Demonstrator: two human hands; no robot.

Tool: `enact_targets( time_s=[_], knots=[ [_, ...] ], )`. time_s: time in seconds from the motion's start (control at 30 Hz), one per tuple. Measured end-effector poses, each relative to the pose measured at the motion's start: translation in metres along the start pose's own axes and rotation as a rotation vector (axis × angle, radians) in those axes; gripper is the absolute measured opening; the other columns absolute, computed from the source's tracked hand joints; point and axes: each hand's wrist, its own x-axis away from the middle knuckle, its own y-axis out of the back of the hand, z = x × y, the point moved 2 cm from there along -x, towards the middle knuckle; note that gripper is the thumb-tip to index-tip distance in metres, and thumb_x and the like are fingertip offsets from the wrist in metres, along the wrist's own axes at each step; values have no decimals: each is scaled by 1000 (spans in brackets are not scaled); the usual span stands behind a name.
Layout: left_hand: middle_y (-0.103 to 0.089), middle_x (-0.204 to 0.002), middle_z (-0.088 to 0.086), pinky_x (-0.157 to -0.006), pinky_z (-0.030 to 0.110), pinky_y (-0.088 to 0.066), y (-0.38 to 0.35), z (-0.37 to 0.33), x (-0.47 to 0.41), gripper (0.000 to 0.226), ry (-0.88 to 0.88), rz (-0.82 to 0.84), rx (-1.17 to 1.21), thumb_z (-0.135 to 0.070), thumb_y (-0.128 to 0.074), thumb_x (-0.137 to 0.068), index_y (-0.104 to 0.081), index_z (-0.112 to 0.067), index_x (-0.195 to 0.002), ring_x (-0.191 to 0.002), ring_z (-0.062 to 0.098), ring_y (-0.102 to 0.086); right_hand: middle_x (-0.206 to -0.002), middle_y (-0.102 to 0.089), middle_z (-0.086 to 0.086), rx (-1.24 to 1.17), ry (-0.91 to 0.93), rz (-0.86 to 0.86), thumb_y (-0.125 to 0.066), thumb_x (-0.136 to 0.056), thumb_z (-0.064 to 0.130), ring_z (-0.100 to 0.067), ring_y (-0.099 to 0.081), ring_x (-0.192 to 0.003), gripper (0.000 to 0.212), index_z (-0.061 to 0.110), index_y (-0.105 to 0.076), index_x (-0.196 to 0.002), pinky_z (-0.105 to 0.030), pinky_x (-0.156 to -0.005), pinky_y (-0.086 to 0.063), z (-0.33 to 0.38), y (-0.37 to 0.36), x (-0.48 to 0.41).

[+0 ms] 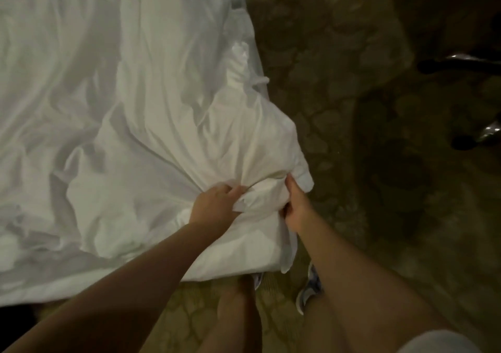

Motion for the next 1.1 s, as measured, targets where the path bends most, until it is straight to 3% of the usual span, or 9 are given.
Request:
enact_targets(
  time_s=[0.07,0.13,0.23,0.33,0.43,0.57,0.67,0.87,1.1],
  knots=[
    [-46,-131,-2,-97,36,-38,-8,-4,5,61,53,5,-35,-54,-57,-84,-36,-35,-138,-121,20,-44,-131,-56,-10,-106,67,23,-72,-71,60,-22,-59,-101,77,20,-51,-134,-37,-79,-52,16,-4,4],
    [-43,-133,3,-96,40,-39,-10,-12,16,83,113,-13,-90,-63,-66,-71,-35,-25,-138,-119,25,-45,-127,-59,-10,-137,244,-19,-69,-84,37,-25,-60,-104,54,15,-53,-131,-41,-89,-52,39,-13,34],
    [-57,-119,14,-80,41,-49,12,-35,27,103,60,-262,-93,-58,-82,-46,-42,-7,-126,-98,33,-59,-123,-59,-7,-72,488,-37,-69,-86,24,-26,-58,-112,46,12,-54,-128,-37,-97,-48,87,-28,116],
    [-60,-112,18,-75,42,-50,57,-59,24,70,9,-541,17,-32,-71,-62,-46,-7,-122,-91,37,-60,-104,-65,1,-188,571,-66,-73,-81,17,-21,-64,-99,25,20,-62,-103,-35,-87,-53,108,2,185],
    [-60,-111,12,-69,44,-53,56,-86,34,51,-95,-254,98,-17,-60,-74,-50,-22,-123,-87,38,-61,-112,-62,-3,-255,443,-225,-65,-89,17,-23,-60,-101,32,12,-57,-120,-38,-87,-51,69,74,183],
    [-46,-135,6,-93,40,-45,-5,-106,77,49,-107,165,27,-23,-44,-91,-41,-29,-139,-122,30,-47,-127,-53,-14,-35,188,-371,-57,-94,15,-34,-53,-114,48,3,-43,-138,-42,-94,-45,-6,130,149],
    [-37,-137,5,-98,38,-35,-11,-114,95,60,-25,303,-53,-29,-53,-88,-29,-26,-142,-126,27,-37,-143,-45,-15,499,291,-445,-53,-96,20,-31,-43,-130,46,6,-43,-139,-32,-107,-33,-15,148,157],
    [-43,-131,6,-98,41,-35,40,-137,72,48,-81,202,-24,-45,-41,-95,-41,-22,-137,-120,25,-43,-154,-26,-1,1479,644,-597,-51,-93,48,-23,-28,-140,68,27,-20,-150,-39,-111,-28,15,118,204],
    [-53,-123,3,-91,36,-37,122,-142,48,37,-47,-83,-47,-30,-38,-96,-48,-21,-131,-113,22,-49,-154,-27,5,1619,928,-553,-46,-96,47,-18,-24,-141,60,33,-21,-149,-40,-115,-15,72,65,230]
  ],
)
